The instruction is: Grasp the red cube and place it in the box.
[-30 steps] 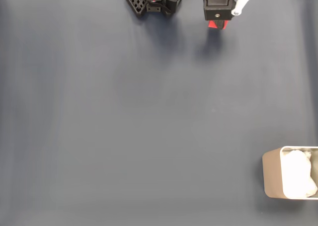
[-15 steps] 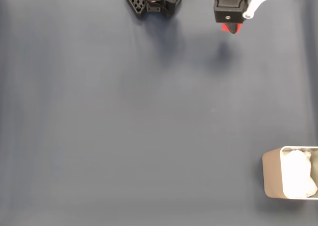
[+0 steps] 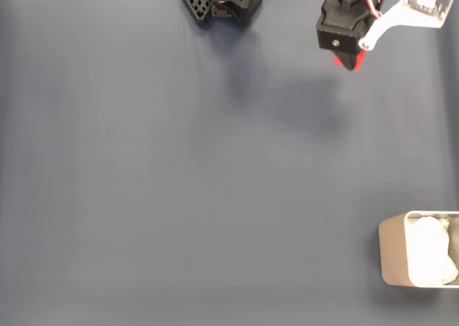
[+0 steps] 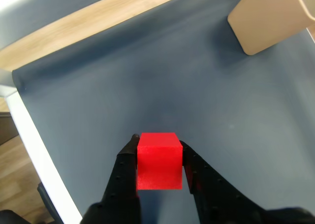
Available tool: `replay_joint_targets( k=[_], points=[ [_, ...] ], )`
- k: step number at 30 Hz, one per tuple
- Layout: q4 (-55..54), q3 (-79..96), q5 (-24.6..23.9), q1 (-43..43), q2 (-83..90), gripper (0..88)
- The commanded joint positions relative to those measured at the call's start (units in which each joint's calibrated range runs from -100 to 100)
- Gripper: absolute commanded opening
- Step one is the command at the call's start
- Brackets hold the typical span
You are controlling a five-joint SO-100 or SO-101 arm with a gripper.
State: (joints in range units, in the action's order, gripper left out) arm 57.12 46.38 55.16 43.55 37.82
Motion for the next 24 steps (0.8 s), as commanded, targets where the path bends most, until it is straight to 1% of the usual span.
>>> replay_joint_targets(
  k=[1,11,24],
  points=[
    [-0.8,-5.5,-0.3,-2.5,-1.9,1.7],
    [-1.4,-19.5,-0.8,-9.1,-11.3,1.6],
    [-1.4,-40.1,-0.5,-14.5,-25.8,1.6]
  ],
)
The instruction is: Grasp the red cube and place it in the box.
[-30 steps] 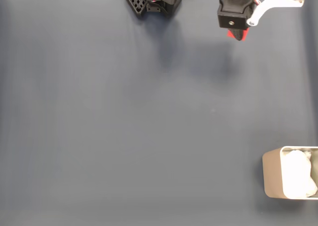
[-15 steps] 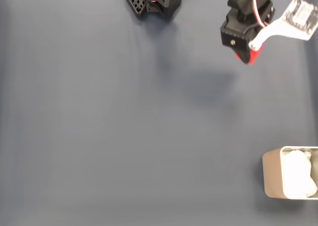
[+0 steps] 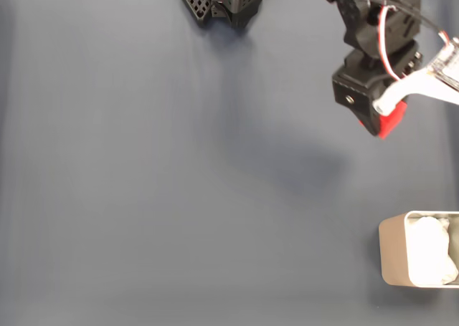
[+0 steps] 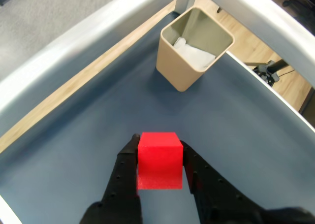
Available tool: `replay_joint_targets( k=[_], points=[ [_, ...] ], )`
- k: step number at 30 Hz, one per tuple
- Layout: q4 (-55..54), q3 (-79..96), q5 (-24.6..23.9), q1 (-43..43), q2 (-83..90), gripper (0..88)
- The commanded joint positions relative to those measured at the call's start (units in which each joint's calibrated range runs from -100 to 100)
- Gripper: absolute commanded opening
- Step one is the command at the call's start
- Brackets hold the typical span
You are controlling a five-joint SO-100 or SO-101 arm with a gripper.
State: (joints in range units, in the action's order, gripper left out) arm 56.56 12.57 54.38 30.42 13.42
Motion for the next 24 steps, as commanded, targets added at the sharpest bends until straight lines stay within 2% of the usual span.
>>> replay_joint_targets(
  k=[1,24],
  points=[
    [-0.8,-7.9,0.1,-1.7,-2.5,1.6],
    [-1.7,-36.7,-2.1,-4.7,-23.8,1.6]
  ],
)
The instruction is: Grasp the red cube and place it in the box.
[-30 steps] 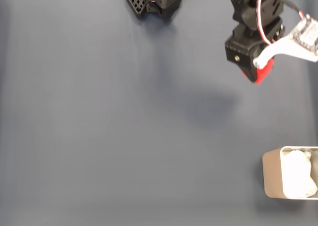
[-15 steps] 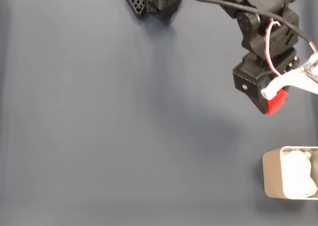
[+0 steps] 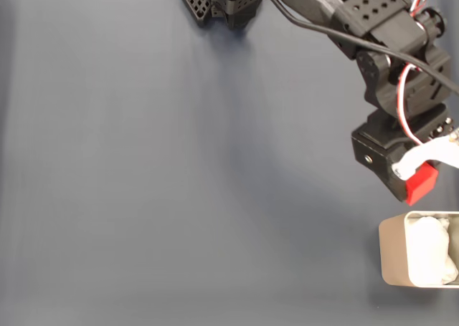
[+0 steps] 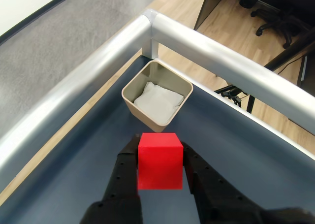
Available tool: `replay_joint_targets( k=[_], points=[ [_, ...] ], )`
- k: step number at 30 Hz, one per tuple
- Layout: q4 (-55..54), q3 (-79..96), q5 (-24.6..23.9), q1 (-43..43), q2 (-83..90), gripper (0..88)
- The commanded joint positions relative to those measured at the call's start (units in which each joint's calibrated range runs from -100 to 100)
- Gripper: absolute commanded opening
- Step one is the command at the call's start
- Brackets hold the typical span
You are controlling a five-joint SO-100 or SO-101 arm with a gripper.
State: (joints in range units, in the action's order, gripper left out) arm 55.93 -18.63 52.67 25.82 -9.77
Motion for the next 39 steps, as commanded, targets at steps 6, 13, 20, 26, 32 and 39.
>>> replay_joint_targets(
  k=[6,13,20,26,32,39],
  points=[
    [-1.1,-11.3,-0.9,-0.1,-5.0,1.6],
    [-1.3,-18.3,-1.2,-0.2,-10.0,1.6],
    [-1.6,-24.5,-2.0,-0.5,-15.2,1.6],
    [-1.7,-31.7,-2.4,-0.7,-20.4,1.6],
    [-1.7,-39.5,-2.2,-1.0,-25.9,1.6],
    [-2.2,-48.3,-2.3,-1.5,-32.1,1.6]
  ],
)
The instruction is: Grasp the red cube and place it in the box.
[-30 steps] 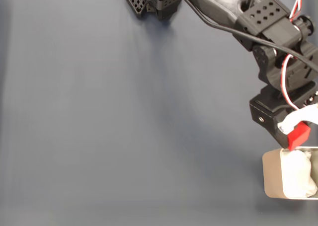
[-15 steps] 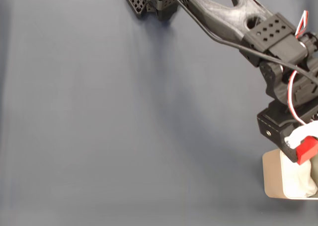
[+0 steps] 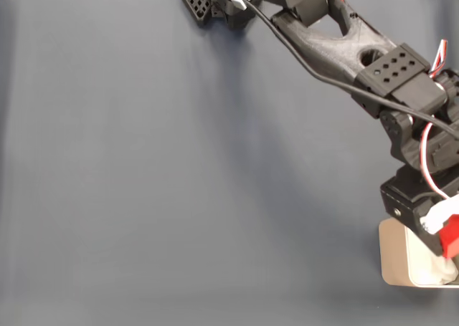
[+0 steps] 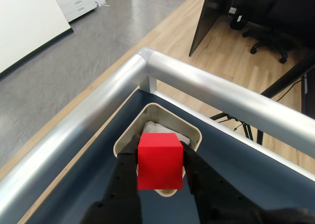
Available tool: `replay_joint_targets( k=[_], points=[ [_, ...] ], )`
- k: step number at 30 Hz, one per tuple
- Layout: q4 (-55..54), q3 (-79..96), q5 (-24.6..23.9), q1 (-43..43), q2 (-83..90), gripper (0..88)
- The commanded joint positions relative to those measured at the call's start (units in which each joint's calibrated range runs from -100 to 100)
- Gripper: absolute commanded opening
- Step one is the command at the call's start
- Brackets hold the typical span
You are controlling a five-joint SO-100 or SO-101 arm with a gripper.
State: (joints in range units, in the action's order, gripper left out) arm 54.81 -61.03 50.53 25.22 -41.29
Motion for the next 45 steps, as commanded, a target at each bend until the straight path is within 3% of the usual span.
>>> replay_joint_targets(
  k=[1,45],
  points=[
    [-1.3,-6.7,-0.2,-1.0,-1.3,1.6],
    [-6.9,-2.8,-0.3,-0.6,-3.9,1.7]
  ],
)
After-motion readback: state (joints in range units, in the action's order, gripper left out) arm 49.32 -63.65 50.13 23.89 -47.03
